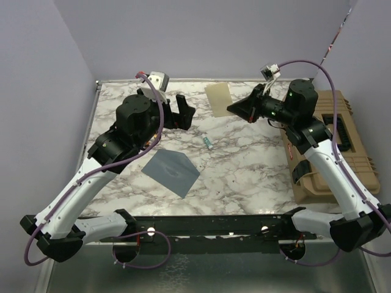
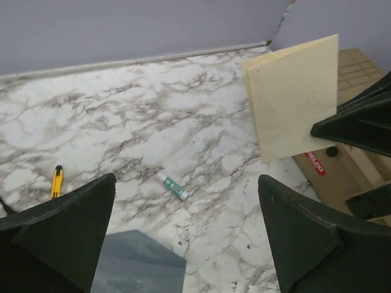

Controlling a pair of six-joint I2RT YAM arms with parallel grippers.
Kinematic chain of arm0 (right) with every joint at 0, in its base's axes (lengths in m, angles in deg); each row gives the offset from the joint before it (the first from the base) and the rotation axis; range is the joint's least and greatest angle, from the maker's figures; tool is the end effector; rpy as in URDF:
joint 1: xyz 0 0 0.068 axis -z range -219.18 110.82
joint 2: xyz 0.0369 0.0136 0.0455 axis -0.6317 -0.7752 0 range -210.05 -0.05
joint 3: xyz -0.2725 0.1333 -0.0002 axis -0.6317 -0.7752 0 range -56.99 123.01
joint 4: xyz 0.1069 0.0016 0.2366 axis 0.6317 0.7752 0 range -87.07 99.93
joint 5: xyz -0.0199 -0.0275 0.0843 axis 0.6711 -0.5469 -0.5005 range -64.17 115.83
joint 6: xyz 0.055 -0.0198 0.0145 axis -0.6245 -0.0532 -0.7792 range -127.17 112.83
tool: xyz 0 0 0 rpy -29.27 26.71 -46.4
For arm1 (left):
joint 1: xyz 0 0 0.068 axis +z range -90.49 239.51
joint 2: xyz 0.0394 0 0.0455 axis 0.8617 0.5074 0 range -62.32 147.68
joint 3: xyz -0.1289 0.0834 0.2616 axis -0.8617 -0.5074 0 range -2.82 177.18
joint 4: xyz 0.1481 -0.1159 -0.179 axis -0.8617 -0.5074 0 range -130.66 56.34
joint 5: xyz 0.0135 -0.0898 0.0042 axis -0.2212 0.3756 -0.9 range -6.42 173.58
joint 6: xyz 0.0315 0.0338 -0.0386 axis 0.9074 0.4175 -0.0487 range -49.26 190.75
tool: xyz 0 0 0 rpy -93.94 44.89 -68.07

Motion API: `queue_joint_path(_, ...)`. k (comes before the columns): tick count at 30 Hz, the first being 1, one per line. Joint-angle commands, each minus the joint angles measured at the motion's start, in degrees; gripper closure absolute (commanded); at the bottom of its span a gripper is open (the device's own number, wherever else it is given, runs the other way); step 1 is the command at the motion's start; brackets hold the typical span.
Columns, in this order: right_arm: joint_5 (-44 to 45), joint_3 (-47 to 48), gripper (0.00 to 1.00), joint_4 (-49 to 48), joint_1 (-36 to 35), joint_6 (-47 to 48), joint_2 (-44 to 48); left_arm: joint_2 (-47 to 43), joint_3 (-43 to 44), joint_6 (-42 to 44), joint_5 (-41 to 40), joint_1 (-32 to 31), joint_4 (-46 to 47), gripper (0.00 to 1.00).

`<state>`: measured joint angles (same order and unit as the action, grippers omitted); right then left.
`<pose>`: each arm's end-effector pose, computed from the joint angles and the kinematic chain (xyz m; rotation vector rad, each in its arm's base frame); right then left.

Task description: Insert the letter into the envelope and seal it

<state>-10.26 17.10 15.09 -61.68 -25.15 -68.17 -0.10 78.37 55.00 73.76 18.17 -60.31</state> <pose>0.2254 0.1217 0.4608 -0.5636 1.6786 1.0472 0.1623 -0.1326 0.4948 0.2570 1.7197 -0.5934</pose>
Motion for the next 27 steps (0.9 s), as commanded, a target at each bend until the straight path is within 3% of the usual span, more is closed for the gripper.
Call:
queue_joint_path(1, 1.56, -0.62, 0.99, 1.07, -0.22, -4.56, -4.38, 2.16, -2.96, -8.17, -11.26, 0.12, -6.35, 0.01)
queue_joint_path(4, -3.1, -1.37, 0.99, 0.67, -0.59, -7.49, -9.33, 3.34, -6.44, -15.74, -14.98, 0.11, -9.88, 0.02)
queue_joint_path(7, -4.58, -2.18, 0.99, 0.76, -2.85, -9.32, -15.24, 3.78, -12.18, -21.98, -15.55, 0.19, -12.23, 0.11)
queue_joint_path(12, -6.44, -0.25, 0.99, 1.99, -9.22, -7.84, -26.64, 4.19, -22.72, -30.06, -15.44, 3.39, -16.47, 0.41)
queue_joint_path(14, -6.88, 2.42, 0.99, 5.33, -11.59, -5.8, -32.87, 3.63, -26.33, -32.37, -13.81, 5.91, -17.33, 0.58)
queue_joint_path(15, -7.16, 4.21, 0.99, 7.45, -12.62, -4.45, -35.7, 3.28, -28.45, -33.22, -12.45, 7.2, -17.26, 0.63)
queue_joint_path(20, -5.59, 10.53, 0.99, 13.54, -14.95, -0.69, -45.29, 2.12, -39.43, -34.58, -3.16, 12.97, -11.78, 0.68)
queue_joint_path(27, 0.9, 14.38, 0.99, 17.65, -15.78, 2.85, -51.52, 2.95, -46.69, -33.24, 2.81, 16.97, -7.36, 0.71)
